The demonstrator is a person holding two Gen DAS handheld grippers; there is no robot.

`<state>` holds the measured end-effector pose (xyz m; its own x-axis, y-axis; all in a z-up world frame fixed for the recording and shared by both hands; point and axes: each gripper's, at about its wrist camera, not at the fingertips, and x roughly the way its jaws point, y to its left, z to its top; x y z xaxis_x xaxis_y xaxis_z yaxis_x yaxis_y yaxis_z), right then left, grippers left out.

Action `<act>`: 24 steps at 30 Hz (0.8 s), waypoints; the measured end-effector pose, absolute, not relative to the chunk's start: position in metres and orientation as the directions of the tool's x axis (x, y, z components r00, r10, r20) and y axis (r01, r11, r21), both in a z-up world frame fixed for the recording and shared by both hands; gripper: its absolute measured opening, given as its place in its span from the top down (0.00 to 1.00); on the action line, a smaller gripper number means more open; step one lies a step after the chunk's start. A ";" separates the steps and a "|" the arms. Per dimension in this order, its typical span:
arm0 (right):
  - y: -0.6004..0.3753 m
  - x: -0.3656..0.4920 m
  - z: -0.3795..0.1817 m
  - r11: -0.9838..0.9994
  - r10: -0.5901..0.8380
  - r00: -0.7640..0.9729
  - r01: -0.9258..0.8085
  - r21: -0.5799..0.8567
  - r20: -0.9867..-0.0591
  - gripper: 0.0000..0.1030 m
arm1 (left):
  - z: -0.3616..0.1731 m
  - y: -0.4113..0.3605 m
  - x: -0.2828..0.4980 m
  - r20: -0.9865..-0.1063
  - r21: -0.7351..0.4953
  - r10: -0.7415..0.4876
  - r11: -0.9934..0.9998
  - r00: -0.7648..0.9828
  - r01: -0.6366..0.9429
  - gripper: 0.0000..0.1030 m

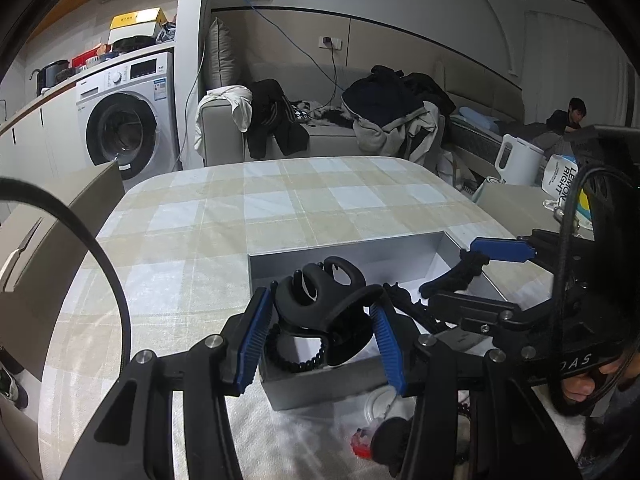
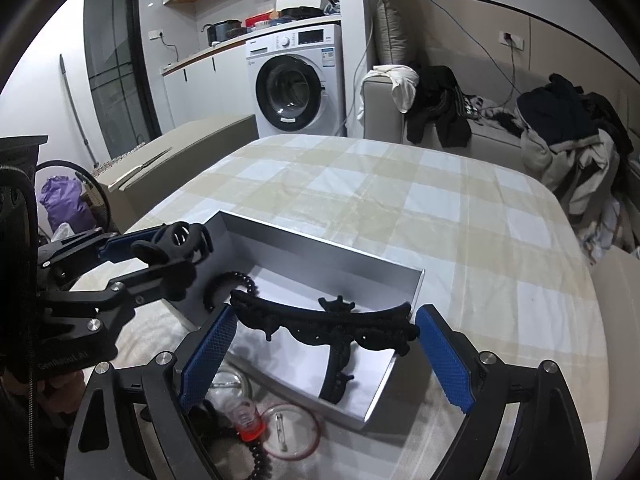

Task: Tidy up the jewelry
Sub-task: 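Lower the claw clip and headband into the grey box and open both tools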

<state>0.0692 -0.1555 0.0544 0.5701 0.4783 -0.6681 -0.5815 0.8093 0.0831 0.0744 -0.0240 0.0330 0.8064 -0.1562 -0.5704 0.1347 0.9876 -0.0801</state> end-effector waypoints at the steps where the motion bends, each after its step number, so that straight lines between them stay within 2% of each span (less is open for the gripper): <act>1: -0.154 0.071 0.054 0.809 0.476 0.569 -0.583 0.079 -0.671 0.11 | 0.032 -0.024 0.075 -0.571 -0.082 -0.158 0.987 0.805 0.136 0.57; 24: -0.153 0.074 0.048 0.800 0.479 0.590 -0.598 0.047 -0.650 0.11 | 0.024 -0.026 0.087 -0.595 -0.062 -0.168 0.985 0.786 0.163 0.57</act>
<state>0.0735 -0.1532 0.0476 0.5900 0.4793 -0.6498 -0.5982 0.8000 0.0469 0.0875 -0.0261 0.0239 0.7862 -0.1680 -0.5948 0.1632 0.9846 -0.0623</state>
